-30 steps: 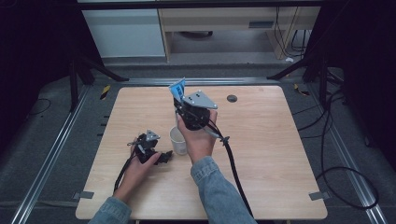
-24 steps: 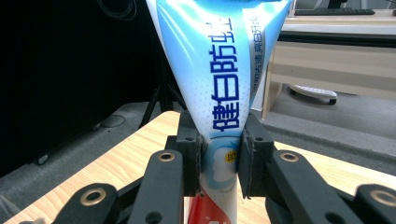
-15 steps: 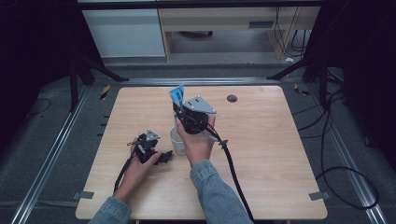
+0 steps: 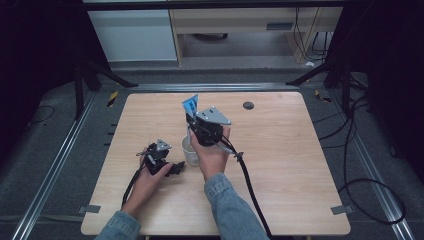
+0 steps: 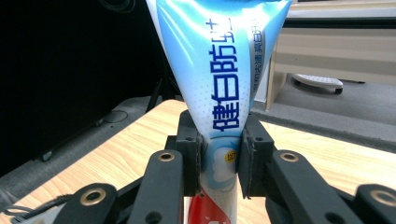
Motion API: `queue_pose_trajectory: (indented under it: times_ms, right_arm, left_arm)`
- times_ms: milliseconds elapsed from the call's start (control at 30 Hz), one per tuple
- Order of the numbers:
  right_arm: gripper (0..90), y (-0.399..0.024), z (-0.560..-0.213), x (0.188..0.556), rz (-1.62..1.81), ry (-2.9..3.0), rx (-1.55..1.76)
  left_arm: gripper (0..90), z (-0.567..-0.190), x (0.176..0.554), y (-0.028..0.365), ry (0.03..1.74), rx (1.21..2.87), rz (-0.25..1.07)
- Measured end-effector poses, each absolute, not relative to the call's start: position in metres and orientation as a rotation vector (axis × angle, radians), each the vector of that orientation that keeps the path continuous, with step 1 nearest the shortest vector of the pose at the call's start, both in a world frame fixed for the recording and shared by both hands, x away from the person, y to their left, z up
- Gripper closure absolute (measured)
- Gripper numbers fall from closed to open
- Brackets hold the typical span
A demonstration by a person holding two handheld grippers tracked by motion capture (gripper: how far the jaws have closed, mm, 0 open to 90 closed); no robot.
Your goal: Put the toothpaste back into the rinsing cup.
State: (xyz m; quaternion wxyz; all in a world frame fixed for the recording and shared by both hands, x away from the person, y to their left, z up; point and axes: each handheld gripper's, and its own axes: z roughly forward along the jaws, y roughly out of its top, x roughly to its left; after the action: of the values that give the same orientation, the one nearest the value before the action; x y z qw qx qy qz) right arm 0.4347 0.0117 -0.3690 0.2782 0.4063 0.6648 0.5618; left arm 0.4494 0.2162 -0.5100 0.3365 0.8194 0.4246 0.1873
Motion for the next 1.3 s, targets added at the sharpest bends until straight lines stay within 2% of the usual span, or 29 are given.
queue_pose_trajectory:
  times_ms: [800, 1300]
  right_arm:
    - [73.0, 0.010, -0.405, 0.444, 1.533, 1.788, 1.177]
    - [73.0, 0.009, -0.414, 0.447, 1.533, 1.792, 1.201]
  left_arm:
    - [0.0, -0.510, 0.450, 0.216, 1.106, 2.139, 0.488]
    - [0.0, -0.510, 0.450, 0.216, 1.108, 2.135, 0.488]
